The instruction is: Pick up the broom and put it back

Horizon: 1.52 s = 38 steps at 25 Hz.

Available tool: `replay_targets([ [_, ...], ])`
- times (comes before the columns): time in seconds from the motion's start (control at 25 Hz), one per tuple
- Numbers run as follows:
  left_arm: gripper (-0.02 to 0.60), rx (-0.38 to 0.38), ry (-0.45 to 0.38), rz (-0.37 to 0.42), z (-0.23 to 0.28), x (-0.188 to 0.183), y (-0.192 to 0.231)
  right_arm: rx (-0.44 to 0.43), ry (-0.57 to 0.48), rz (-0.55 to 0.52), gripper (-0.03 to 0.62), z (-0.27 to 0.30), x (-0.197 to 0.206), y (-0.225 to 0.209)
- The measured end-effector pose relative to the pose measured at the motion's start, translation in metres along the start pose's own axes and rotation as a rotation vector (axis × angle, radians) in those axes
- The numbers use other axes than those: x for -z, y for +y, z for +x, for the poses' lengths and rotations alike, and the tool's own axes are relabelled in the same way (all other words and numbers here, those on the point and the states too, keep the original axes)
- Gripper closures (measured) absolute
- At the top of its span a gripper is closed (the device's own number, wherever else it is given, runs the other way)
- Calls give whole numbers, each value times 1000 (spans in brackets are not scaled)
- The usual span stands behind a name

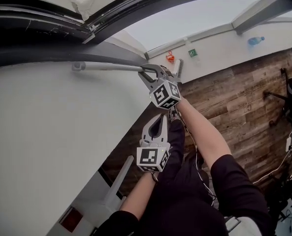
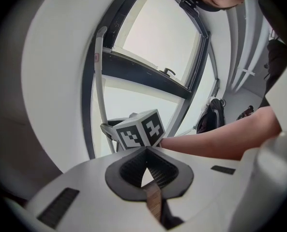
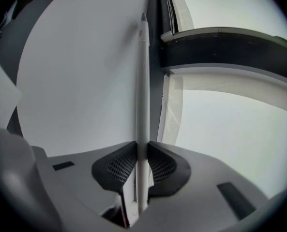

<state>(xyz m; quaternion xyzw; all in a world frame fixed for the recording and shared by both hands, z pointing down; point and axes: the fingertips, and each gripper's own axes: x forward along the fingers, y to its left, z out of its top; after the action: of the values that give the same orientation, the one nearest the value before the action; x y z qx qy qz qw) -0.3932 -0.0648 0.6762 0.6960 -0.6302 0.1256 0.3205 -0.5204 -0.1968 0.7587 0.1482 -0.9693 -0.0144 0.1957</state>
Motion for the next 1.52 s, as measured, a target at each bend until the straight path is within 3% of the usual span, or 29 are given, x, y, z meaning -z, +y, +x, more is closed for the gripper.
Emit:
replay_targets([
  [0.32,581,26,9,41,-19,5,-19,137,-78,65,510,-91,-7,-11],
  [0.56,581,52,-34,121,-41,-10,-60,234,-198,133,510,-182,-54,-32],
  [0.76,581,84,-87,163,-59,-27,-99,317,-282,128,510,-262,-100,-35],
  [1.12,581,227,-174,229,-96,-44,-214,465,-245,89,510,-433,-134,-5],
  [1.52,581,331,-233,310,-130,-37,-318,690,-205,165,510,-603,-112,27],
])
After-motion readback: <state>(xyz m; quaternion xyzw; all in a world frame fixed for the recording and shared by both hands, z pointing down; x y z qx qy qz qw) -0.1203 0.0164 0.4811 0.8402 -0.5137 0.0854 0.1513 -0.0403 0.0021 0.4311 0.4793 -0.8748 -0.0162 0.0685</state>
